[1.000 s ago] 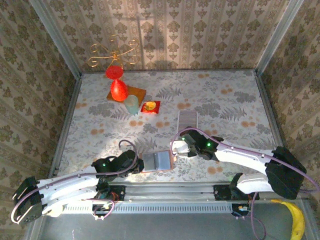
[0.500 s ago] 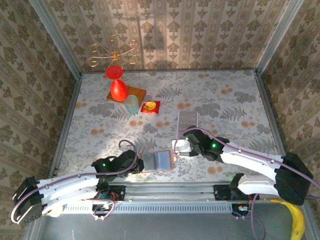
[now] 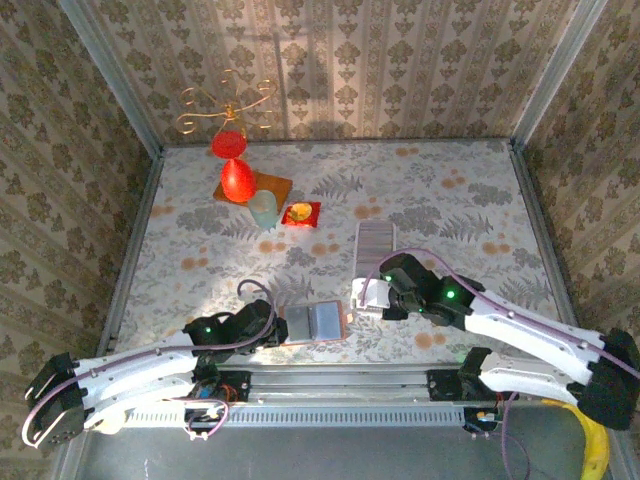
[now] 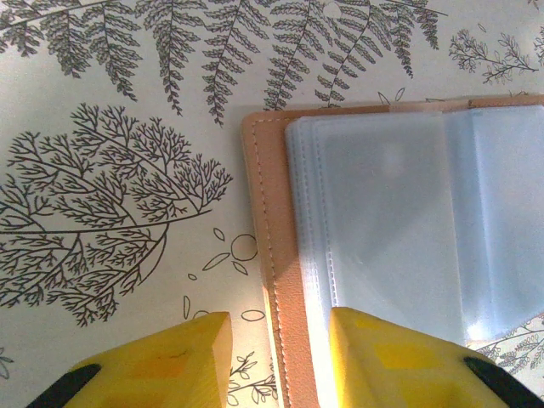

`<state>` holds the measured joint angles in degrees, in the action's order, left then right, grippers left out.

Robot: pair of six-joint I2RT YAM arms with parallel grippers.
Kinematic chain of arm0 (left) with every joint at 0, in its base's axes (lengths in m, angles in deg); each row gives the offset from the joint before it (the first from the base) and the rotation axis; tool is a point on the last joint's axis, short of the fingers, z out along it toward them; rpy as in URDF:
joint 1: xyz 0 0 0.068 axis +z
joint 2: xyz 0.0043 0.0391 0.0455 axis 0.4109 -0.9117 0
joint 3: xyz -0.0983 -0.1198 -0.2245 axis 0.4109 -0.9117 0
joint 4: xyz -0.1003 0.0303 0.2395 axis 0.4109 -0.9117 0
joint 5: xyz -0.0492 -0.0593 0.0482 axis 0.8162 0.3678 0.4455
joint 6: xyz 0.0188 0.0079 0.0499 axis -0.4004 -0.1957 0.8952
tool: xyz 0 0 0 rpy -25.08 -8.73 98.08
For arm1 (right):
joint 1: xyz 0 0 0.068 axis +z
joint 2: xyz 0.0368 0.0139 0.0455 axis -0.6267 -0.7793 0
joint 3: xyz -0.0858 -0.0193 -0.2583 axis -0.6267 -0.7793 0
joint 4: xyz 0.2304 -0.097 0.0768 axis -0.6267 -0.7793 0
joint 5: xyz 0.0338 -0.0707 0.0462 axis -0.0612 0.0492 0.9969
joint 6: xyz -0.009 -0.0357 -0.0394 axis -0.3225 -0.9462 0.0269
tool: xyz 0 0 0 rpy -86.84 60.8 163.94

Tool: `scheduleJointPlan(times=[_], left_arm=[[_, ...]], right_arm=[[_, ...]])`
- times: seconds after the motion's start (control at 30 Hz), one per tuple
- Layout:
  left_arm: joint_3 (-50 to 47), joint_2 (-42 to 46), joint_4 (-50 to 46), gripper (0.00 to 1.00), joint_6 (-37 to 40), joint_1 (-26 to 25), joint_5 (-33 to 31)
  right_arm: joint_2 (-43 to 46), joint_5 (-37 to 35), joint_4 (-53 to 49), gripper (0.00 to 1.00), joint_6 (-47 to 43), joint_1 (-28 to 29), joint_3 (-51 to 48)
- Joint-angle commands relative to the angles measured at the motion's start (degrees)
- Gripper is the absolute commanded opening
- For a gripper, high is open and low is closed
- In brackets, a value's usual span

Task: Put the credit cards into the card holder
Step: Pick up the credit card from the storage box, then insert the credit card into the card slot.

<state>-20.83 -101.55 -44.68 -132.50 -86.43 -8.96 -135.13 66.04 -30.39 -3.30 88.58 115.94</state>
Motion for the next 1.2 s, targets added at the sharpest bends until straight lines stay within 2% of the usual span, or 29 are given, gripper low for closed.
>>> scheduleJointPlan(times=[0.0, 0.1, 0.23, 0.33, 0.43, 0.5, 0.63, 0.8, 1.17], left_arm=[[1.64, 0.44, -1.01, 0.36, 0.52, 0.21, -0.67], [1.76, 0.48, -0.91, 0.38, 0.52, 0.20, -0.63], [1.83, 0.31, -0.25, 0.43, 0.52, 0.21, -0.32], [1.83, 0.13, 0.28, 0.48, 0.52, 0.16, 0.08], [1.65, -0.18, 1.12, 0.52, 0.51, 0.21, 0.32], [1.82, -0.60, 1.20, 0.54, 0.52, 0.20, 0.40], [1.85, -1.49, 1.70, 0.57, 0.43, 0.12, 0.82], [1.91, -3.07, 2.66, 0.62, 0.52, 0.03, 1.09], [2.71, -6.34, 3.97, 0.66, 0.86, -0.10, 1.31]], right_arm=[[5.14, 6.22, 1.19, 0.00, 18.89, 0.34, 1.36], [7.87, 7.69, 6.10, 0.00, 38.08, 0.34, -0.07], [6.99, 6.71, 8.38, 0.00, 65.40, 0.32, -1.08], [4.18, 8.24, 10.21, 0.00, 79.86, 0.32, -3.02], [1.27, 11.90, 20.47, 0.00, 90.30, 1.23, -7.61], [-0.38, 11.46, 25.65, 0.00, 94.21, 2.63, -9.56], [-2.79, 5.67, 27.79, 0.00, 96.29, 5.61, -10.63], [-7.34, 5.92, 31.62, 0.00, 99.20, 6.66, -11.45], [-14.41, 1.38, 32.74, 0.00, 99.79, 10.29, -9.35]])
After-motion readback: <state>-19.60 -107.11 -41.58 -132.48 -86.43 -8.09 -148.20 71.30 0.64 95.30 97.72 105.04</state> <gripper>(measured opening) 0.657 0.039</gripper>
